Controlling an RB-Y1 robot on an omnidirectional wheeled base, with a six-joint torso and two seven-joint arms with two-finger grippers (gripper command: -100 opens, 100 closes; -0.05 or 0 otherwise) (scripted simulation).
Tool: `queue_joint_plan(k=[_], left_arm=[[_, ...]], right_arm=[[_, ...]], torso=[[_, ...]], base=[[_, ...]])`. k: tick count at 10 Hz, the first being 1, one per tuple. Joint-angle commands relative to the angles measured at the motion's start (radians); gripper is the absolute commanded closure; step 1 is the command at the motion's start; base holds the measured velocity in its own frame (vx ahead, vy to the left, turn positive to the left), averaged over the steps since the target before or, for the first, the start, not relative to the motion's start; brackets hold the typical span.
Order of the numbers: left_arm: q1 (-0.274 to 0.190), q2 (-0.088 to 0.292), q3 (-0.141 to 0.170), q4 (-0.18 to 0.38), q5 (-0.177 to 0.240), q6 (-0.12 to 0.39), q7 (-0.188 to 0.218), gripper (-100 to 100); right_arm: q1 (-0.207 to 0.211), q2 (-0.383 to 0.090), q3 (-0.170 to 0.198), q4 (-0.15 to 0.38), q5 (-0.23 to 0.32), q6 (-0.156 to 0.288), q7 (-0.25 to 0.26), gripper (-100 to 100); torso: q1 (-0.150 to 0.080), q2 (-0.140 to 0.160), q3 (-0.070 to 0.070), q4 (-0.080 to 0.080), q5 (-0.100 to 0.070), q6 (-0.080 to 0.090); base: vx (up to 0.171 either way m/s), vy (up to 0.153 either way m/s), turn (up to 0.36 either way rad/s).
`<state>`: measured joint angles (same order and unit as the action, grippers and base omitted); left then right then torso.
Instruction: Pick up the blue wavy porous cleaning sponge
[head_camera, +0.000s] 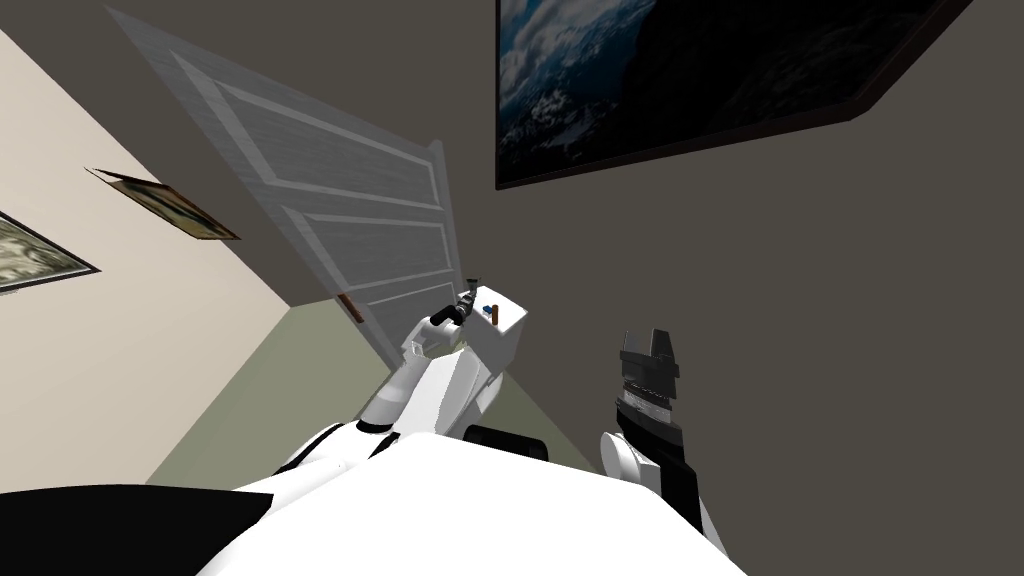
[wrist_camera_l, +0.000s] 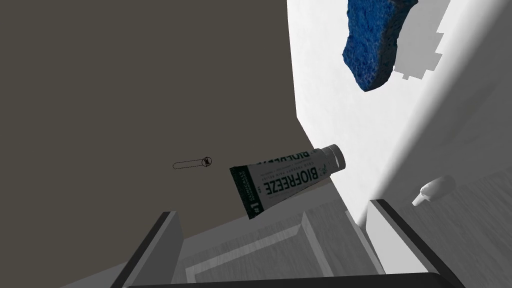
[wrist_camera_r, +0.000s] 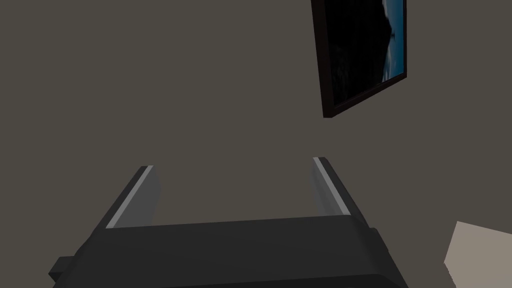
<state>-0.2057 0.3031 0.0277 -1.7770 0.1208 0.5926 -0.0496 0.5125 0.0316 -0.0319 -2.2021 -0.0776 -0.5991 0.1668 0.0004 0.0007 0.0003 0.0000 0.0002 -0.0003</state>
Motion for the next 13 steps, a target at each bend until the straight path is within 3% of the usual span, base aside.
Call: queue_joint_plan(k=[1, 7, 12, 13], left_arm=[[-0.001, 0.0, 0.0, 0.001, 0.0, 0.0, 0.0, -100], [-0.001, 0.0, 0.0, 0.001, 0.0, 0.0, 0.0, -100], [-0.031, 0.031, 0.022, 0.022, 0.041, 0.137, -0.006, -100], [-0.031, 0.031, 0.022, 0.022, 0.041, 0.144, -0.006, -100]], right_arm=[[0.0, 0.0, 0.0, 0.0, 0.0, 0.0, 0.0, 0], [0.0, 0.0, 0.0, 0.0, 0.0, 0.0, 0.0, 0], [0.0, 0.0, 0.0, 0.0, 0.0, 0.0, 0.0, 0], [0.0, 0.0, 0.0, 0.0, 0.0, 0.0, 0.0, 0]], torso=[[0.0, 0.0, 0.0, 0.0, 0.0, 0.0], [0.0, 0.0, 0.0, 0.0, 0.0, 0.0], [-0.001, -0.002, -0.001, 0.0, 0.0, 0.0], [-0.001, -0.002, -0.001, 0.0, 0.0, 0.0]], base=[[-0.01, 0.011, -0.034], [-0.001, -0.003, 0.029], [0.015, -0.005, -0.04], [0.006, -0.003, -0.008]])
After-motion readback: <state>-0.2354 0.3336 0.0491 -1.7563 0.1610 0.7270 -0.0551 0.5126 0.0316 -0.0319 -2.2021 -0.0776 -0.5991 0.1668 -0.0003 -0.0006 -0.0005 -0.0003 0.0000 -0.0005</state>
